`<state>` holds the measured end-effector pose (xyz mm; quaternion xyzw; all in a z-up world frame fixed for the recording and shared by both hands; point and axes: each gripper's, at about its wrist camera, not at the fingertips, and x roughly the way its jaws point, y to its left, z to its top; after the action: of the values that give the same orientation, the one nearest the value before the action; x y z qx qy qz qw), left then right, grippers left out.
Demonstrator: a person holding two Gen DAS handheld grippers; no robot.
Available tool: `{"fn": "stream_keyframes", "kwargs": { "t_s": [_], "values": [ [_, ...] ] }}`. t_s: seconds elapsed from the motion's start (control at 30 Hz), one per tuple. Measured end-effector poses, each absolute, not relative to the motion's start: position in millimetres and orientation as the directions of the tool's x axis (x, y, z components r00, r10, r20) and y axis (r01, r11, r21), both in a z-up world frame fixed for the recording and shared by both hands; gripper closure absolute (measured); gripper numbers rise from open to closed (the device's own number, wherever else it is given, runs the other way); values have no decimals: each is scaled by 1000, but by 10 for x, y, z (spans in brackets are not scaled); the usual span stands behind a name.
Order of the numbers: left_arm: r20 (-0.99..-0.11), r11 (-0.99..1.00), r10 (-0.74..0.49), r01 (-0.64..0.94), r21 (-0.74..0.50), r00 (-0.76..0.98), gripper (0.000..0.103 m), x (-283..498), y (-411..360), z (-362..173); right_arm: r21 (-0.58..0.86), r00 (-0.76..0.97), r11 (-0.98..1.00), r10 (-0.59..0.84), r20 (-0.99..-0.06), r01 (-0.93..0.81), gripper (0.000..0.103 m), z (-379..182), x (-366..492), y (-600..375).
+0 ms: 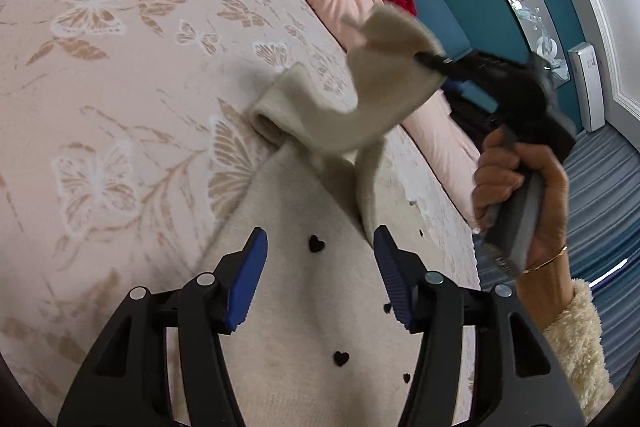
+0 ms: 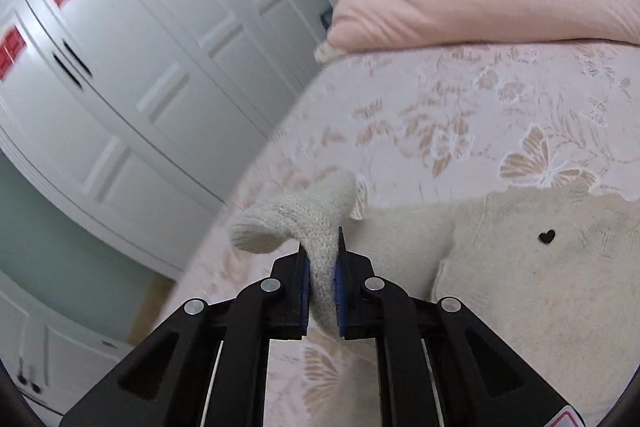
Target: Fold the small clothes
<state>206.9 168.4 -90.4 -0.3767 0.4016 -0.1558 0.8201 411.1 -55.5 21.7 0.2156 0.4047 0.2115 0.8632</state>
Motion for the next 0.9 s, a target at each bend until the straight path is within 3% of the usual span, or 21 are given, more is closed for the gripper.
{"fn": "stream_keyframes", "kwargs": {
  "t_s": [0.1, 0.2, 0.33, 0.43, 0.5, 0.57, 0.67, 0.77, 0.8, 0.83, 0.9],
  "values": [
    [-534, 674, -599, 17, -738, 596, 47, 2137, 1323, -847, 626, 699, 767, 523, -487, -138, 94, 545, 3812, -1316],
    [-536, 675, -629, 52, -736, 564, 47, 2261, 968, -847, 646, 774, 763, 419, -475, -17, 93, 442, 3491, -2191],
    [-530, 634, -672, 33, -772, 517, 47, 2434, 604, -922, 633, 725, 735, 295, -623, 245, 91, -461, 3134, -3135],
    [-542, 634, -670, 11, -773, 507, 47, 2598, 379, -978, 610, 620, 699, 301, -724, 373, 86, -1185, 2963, -3416],
    [-550, 632, -661, -16, -775, 511, 47, 2728, 297, -1012, 646, 624, 653, 324, -711, 396, 80, -1411, 2854, -3484],
    [-544, 603, -659, -67, -795, 519, 46, 2886, 278, -1060, 652, 654, 652, 305, -693, 387, 60, -1419, 2800, -3476],
    [-560, 583, -633, -147, -799, 534, 46, 3136, 323, -1178, 672, 701, 633, 274, -659, 384, 44, -1331, 2812, -3513],
    [-599, 605, -547, -218, -766, 586, 52, 3300, 465, -1246, 674, 721, 595, 215, -658, 437, 37, -1300, 2846, -3667],
    [-615, 625, -501, -236, -744, 609, 57, 3331, 531, -1245, 666, 723, 593, 193, -664, 453, 38, -1293, 2854, -3712],
    [-632, 649, -447, -257, -716, 634, 70, 3351, 598, -1237, 652, 720, 601, 176, -671, 461, 41, -1302, 2867, -3727],
    [-661, 676, -380, -293, -676, 647, 94, 3388, 711, -1274, 601, 676, 647, 175, -716, 469, 92, -1325, 2983, -3675]
  ]
}}
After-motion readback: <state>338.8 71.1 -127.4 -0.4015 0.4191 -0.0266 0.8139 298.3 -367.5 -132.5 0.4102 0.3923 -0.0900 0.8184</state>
